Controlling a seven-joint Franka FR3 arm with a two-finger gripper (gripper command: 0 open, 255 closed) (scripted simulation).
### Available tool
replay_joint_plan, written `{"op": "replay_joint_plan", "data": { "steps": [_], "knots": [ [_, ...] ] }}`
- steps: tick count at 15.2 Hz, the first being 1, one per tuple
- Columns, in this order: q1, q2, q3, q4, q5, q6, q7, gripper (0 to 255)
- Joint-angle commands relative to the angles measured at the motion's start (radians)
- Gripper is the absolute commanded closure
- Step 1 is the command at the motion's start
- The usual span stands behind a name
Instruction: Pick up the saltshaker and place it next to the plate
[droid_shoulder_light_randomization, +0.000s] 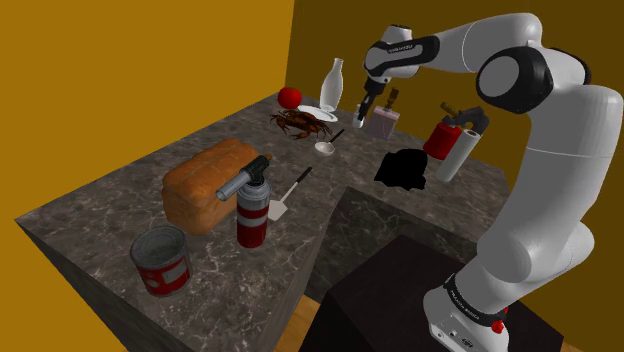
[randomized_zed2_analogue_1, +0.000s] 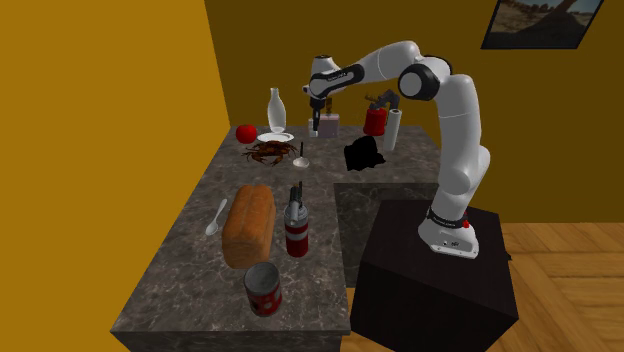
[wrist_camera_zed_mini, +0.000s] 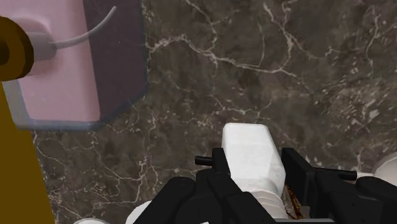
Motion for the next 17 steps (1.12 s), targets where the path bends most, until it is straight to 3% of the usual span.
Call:
{"op": "replay_joint_plan", "data": {
  "steps": [1, 10, 17],
  "knots": [
    [0.000, 0.010, 0.000, -0.013, 0.000, 0.024, 0.001, 255],
    [0.000, 0.055, 0.001, -0.069, 0.001, 0.124, 0.001, 255],
    [0.000, 0.057, 0.001, -0.070, 0.001, 0.128, 0.001, 255]
  ]
}}
